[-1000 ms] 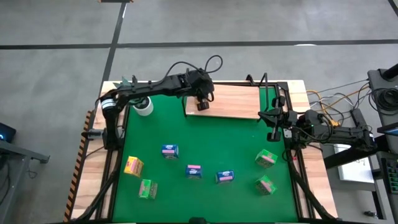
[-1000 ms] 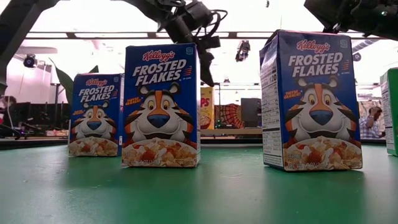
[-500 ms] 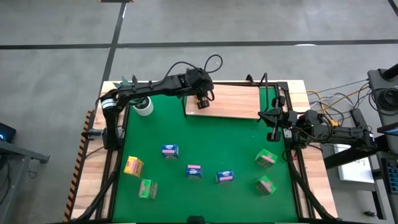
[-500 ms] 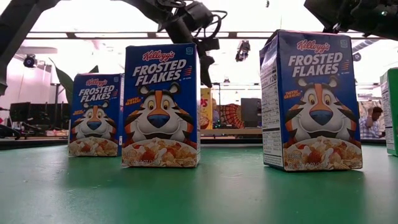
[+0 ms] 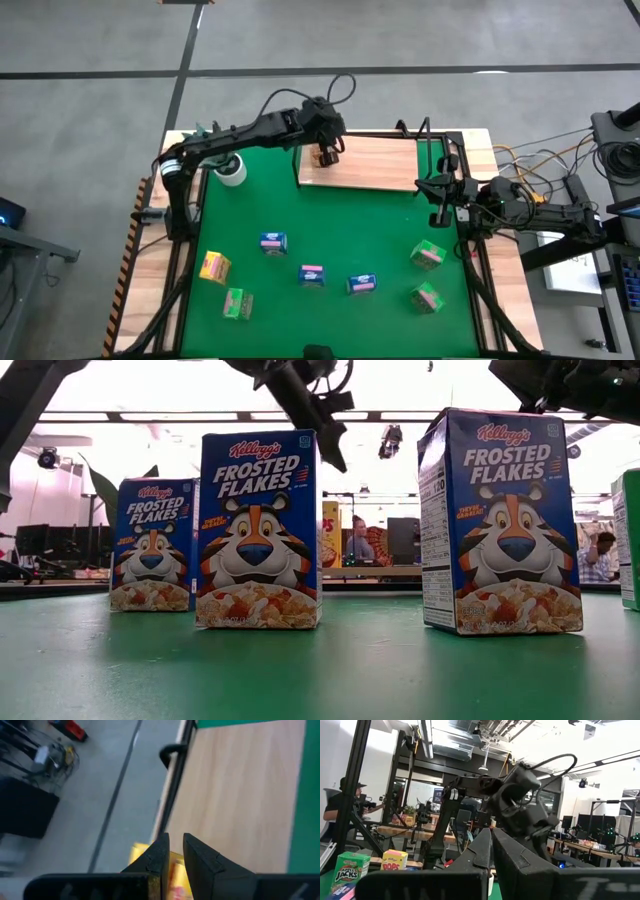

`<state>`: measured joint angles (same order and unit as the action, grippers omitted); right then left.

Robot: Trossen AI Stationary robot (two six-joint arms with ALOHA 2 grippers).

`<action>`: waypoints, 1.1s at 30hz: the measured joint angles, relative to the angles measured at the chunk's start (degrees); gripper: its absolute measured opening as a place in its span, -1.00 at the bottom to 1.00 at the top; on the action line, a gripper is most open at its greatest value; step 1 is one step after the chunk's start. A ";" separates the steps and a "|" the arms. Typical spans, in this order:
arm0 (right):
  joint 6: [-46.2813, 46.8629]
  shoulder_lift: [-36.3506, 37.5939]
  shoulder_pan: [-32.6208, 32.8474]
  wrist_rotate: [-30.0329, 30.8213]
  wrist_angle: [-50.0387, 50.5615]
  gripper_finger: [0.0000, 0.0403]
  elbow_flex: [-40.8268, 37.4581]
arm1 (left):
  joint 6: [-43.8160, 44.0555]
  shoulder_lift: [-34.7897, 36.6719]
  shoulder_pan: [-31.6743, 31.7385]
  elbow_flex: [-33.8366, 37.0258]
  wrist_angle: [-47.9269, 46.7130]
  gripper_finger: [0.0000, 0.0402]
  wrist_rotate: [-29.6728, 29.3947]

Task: Stack cereal on shelf
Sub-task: Adjust the yellow cereal boxes on the shelf

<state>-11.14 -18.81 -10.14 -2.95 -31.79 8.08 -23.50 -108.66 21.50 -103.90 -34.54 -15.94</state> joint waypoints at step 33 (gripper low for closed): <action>-0.45 0.00 -0.01 0.01 0.24 -0.96 0.00 | -0.23 -3.41 11.51 0.01 -8.41 -0.81 8.56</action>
<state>-11.59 -18.81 -10.15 -2.94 -31.55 8.08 -23.73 -112.08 33.01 -103.89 -42.96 -7.38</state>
